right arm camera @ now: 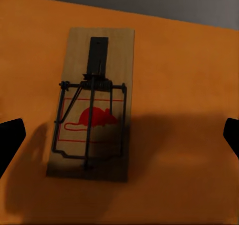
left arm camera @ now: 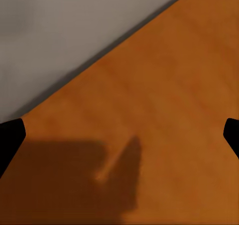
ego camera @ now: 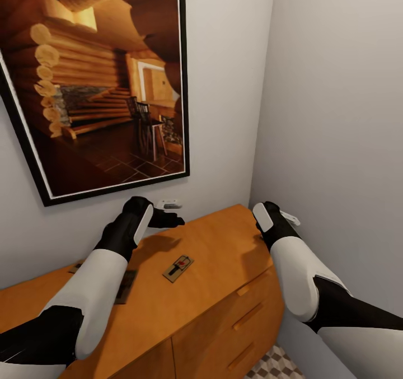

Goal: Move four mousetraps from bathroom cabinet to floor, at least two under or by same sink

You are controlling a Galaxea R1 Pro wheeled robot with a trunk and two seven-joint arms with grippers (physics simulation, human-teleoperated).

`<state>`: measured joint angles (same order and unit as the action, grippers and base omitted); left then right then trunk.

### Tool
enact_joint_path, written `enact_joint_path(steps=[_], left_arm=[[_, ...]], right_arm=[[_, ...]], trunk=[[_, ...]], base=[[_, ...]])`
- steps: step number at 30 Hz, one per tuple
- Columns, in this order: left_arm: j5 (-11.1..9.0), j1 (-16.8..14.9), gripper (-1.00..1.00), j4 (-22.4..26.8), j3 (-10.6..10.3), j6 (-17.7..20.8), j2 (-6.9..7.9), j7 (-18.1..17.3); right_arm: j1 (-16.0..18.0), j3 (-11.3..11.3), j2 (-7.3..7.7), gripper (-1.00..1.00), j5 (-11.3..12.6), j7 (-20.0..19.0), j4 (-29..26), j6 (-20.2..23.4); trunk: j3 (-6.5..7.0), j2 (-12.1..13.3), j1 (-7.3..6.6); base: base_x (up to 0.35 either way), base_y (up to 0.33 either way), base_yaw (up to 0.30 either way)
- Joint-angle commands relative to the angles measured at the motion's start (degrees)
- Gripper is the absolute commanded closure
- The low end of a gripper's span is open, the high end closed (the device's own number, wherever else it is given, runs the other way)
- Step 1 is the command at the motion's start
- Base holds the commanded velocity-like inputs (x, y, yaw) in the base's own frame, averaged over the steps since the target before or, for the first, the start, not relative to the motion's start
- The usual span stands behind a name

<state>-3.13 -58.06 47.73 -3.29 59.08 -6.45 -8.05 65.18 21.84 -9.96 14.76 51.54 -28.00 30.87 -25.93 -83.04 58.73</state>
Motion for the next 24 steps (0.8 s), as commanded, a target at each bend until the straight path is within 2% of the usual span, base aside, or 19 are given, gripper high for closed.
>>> enact_joint_path(steps=[1,24], left_arm=[[-0.3,0.0,-1.00,0.1,-0.1,0.2,0.02,0.1],[-0.2,0.0,-1.00,0.0,-0.1,0.2,0.03,0.1]], right_arm=[[0.0,0.1,-0.04,-1.00,0.2,0.2,-0.1,0.3],[0.0,0.1,-0.04,-1.00,0.1,0.2,-0.1,0.3]], trunk=[[-0.07,0.0,0.00],[-0.07,0.0,0.00]], base=[[0.000,0.049,0.000],[0.000,0.009,0.000]])
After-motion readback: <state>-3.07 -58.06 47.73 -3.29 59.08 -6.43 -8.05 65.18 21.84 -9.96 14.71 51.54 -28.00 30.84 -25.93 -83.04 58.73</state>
